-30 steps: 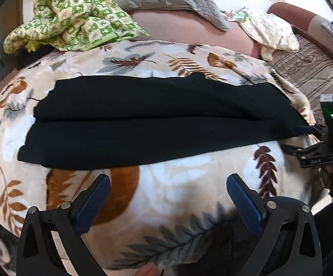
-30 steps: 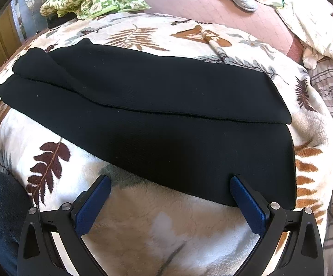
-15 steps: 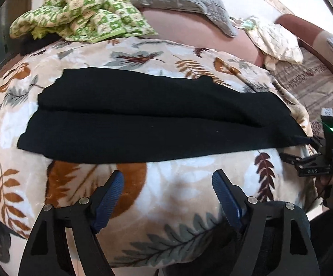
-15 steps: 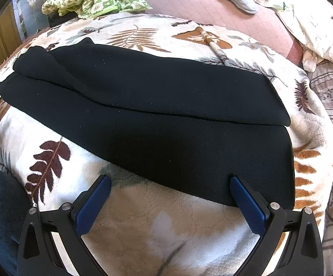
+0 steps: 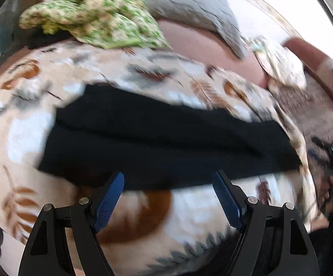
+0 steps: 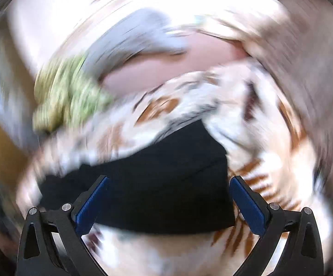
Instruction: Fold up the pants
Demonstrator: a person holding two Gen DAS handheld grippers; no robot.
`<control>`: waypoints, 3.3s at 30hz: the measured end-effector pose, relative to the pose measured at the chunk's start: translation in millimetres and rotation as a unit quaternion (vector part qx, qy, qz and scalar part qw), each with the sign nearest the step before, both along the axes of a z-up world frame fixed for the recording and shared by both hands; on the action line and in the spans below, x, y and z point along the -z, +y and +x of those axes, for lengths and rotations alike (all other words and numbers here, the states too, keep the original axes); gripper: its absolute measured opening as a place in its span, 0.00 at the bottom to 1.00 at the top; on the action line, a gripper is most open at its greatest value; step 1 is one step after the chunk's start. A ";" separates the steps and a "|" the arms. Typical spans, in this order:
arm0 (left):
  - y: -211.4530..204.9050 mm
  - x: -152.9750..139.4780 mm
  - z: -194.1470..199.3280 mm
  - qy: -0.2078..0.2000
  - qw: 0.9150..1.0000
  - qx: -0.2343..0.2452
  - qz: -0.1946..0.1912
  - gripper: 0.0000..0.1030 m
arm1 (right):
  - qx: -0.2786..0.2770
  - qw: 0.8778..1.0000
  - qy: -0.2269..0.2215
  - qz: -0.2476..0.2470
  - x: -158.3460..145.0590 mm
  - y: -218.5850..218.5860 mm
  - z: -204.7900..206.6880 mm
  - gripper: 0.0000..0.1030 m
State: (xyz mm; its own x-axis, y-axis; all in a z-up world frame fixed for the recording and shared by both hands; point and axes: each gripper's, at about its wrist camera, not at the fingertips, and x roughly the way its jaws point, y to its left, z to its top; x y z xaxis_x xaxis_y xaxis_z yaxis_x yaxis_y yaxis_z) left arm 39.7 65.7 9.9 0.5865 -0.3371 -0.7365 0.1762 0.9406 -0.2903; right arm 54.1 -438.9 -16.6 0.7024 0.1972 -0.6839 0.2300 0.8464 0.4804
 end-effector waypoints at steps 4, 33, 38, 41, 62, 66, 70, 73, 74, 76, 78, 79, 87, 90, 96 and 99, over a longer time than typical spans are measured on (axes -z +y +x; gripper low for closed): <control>42.8 -23.4 26.3 0.000 0.997 -0.047 -0.063 0.77 | 0.049 0.982 -0.006 0.180 30.0 -34.6 19.7 0.91; 123.0 40.0 195.7 0.142 0.956 -0.130 -0.223 0.77 | 0.085 0.978 0.018 0.188 78.9 -35.7 64.6 0.05; 101.0 49.3 224.1 0.148 0.968 -0.055 -0.193 0.74 | 0.084 0.978 0.019 0.190 78.7 -35.6 64.3 0.05; 84.5 49.7 235.6 0.134 0.982 -0.009 -0.136 0.58 | 0.083 0.978 0.020 0.188 78.8 -35.7 64.2 0.05; 136.9 19.5 206.8 0.057 0.983 -0.055 -0.165 0.00 | 0.075 0.983 -0.076 0.153 37.3 -31.6 70.9 0.03; 140.1 17.0 226.3 0.039 0.981 -0.084 -0.171 0.00 | 0.080 0.980 -0.097 0.154 33.5 -33.9 95.1 0.03; 139.4 25.6 252.6 0.040 0.978 -0.125 -0.165 0.00 | 0.082 0.980 -0.099 0.153 37.9 -34.6 121.9 0.03; 132.7 37.2 260.8 0.036 0.978 -0.155 -0.134 0.01 | 0.084 0.979 -0.110 0.152 45.4 -33.9 140.1 0.07; 131.9 42.8 258.5 0.029 0.976 -0.178 -0.119 0.01 | 0.078 0.979 -0.119 0.148 49.6 -31.3 145.5 0.11; 129.3 47.4 254.1 0.021 0.973 -0.203 -0.111 0.01 | 0.069 0.980 -0.122 0.141 55.8 -27.4 150.6 0.24; 128.3 49.7 246.8 0.020 0.969 -0.217 -0.115 0.05 | 0.064 0.983 -0.118 0.125 55.3 -26.1 148.8 0.40; 125.5 48.6 241.7 0.020 0.969 -0.215 -0.120 0.06 | 0.063 0.984 -0.119 0.119 52.5 -27.1 146.0 0.41; 57.4 20.4 174.9 0.001 0.986 -0.097 -0.137 0.41 | 0.119 0.974 -0.025 0.188 72.5 -60.6 117.3 0.50; 11.5 35.6 150.6 0.044 0.991 -0.056 -0.112 0.40 | 0.098 0.979 0.010 0.176 88.3 -52.5 132.3 0.50; -28.9 62.4 119.2 0.067 0.993 -0.035 -0.093 0.41 | 0.049 0.995 -0.013 -0.089 52.4 -13.1 159.9 0.50; -24.0 78.4 125.3 0.080 0.990 -0.059 -0.098 0.35 | -0.001 0.987 -0.019 -0.160 52.3 -0.3 173.4 0.50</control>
State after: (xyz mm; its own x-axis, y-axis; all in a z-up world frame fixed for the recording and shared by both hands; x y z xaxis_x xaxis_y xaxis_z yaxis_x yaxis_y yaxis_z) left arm 165.0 41.7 -68.5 0.5111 -0.4189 -0.7505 0.0058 0.8749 -0.4843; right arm 227.6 -439.2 -69.0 0.7280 -0.0221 -0.6852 0.2148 0.9565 0.1974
